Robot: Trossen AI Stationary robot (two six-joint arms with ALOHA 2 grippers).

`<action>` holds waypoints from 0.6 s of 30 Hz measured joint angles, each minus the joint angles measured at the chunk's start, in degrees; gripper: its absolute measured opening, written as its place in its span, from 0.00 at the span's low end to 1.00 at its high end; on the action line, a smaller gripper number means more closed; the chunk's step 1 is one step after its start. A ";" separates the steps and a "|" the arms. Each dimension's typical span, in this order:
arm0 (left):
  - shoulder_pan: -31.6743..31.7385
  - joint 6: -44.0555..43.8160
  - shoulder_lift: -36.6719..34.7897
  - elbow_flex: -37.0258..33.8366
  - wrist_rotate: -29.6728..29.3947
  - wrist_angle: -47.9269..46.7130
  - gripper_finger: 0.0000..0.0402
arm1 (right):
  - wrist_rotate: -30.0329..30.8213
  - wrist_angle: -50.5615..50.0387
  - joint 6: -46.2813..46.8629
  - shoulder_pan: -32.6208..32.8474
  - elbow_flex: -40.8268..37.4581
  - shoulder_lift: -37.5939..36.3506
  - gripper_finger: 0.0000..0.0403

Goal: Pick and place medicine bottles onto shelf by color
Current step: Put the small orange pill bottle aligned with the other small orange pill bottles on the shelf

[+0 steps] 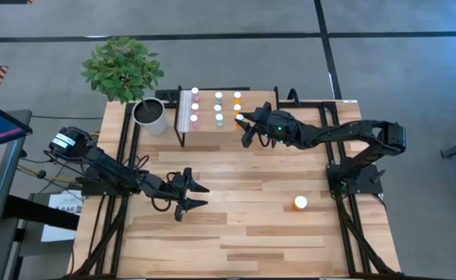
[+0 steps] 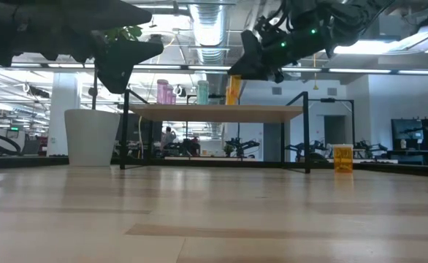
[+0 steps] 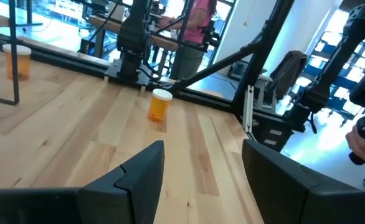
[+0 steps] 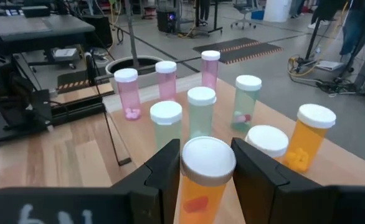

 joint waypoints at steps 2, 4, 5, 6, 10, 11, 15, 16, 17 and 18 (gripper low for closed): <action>0.00 0.00 -0.01 0.00 0.02 0.00 0.51 | 0.00 0.36 -0.58 0.16 0.00 0.00 0.37; 0.00 0.00 -0.02 0.00 0.01 0.00 0.51 | -0.03 0.22 -2.67 0.44 0.00 0.00 0.37; 0.00 0.00 -0.01 0.00 0.00 0.00 0.51 | -0.04 -0.25 -3.93 0.94 0.00 0.00 0.37; 0.00 0.00 0.00 0.00 0.02 0.00 0.51 | 0.00 -0.67 -4.97 1.42 -0.01 0.00 0.37; 0.00 0.00 0.00 0.00 0.00 0.00 0.51 | 0.61 -0.14 -5.20 2.94 -0.02 0.02 0.37; 0.00 0.00 0.00 0.00 0.02 0.00 0.51 | 0.68 0.20 -4.13 2.83 -0.02 0.02 0.37; 0.00 0.00 0.00 0.00 0.01 0.00 0.51 | 1.42 1.48 -0.23 2.45 -0.02 0.02 0.37; 0.00 0.00 0.00 0.00 0.00 0.00 0.51 | 1.44 1.33 0.25 2.50 -0.04 0.02 0.37; 0.00 0.00 0.00 0.00 0.02 0.00 0.51 | 1.42 1.15 0.63 2.58 -0.02 0.02 0.37; 0.00 0.00 -0.01 0.00 0.01 0.00 0.51 | 1.38 1.14 0.85 2.48 -0.02 0.02 0.37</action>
